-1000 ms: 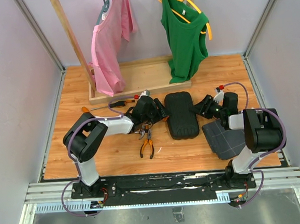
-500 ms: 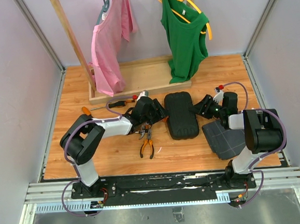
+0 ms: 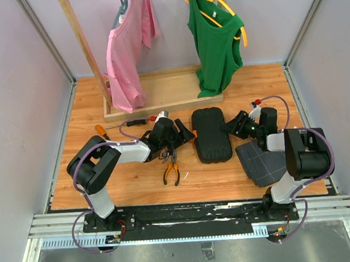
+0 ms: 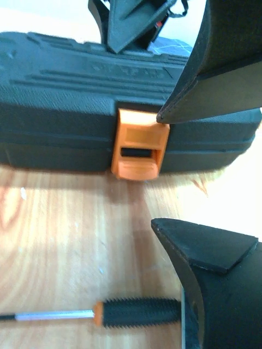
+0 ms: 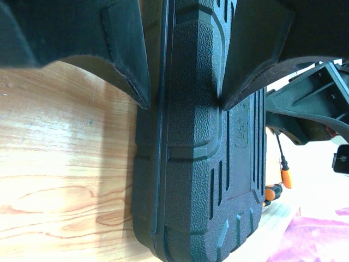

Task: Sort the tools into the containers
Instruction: Open the storage box at the center of the board.

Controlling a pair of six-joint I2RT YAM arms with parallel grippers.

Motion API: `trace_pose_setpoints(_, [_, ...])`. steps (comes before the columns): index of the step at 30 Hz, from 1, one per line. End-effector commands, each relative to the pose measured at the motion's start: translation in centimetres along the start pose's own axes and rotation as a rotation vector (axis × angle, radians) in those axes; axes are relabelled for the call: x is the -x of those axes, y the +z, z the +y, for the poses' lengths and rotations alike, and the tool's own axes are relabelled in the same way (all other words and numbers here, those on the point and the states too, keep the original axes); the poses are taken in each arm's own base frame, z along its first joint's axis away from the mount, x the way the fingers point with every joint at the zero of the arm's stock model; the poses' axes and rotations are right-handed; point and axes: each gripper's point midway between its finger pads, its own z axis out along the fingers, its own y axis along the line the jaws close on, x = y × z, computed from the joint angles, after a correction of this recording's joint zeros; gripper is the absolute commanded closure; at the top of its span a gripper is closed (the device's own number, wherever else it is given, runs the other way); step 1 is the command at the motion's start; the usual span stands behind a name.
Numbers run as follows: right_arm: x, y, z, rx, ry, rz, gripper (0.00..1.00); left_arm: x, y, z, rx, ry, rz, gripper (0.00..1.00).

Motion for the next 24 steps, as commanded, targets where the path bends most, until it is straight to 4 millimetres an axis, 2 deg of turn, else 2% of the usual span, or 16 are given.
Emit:
trace_pose_setpoints(1, [-5.2,-0.9,-5.1,-0.217,0.061,0.127,0.47,-0.2,-1.0,0.6,-0.048,-0.018,0.004,0.22])
trace_pose_setpoints(5, [-5.2,-0.9,-5.1,-0.217,0.061,0.128,0.47,0.0,-1.7,-1.1,-0.148,-0.028,-0.004,0.16])
trace_pose_setpoints(7, [-5.2,-0.9,-5.1,-0.216,0.061,0.128,0.47,0.0,-1.9,-1.7,-0.182,-0.033,-0.009,0.05])
trace_pose_setpoints(8, [-5.2,-0.9,-5.1,-0.215,0.061,0.128,0.47,0.1,-2.0,-1.8,-0.191,-0.035,-0.011,0.03])
trace_pose_setpoints(24, [-5.2,-0.8,-5.0,-0.209,0.061,0.130,0.46,-0.6,0.1,-2.7,-0.208,-0.070,0.044,0.01])
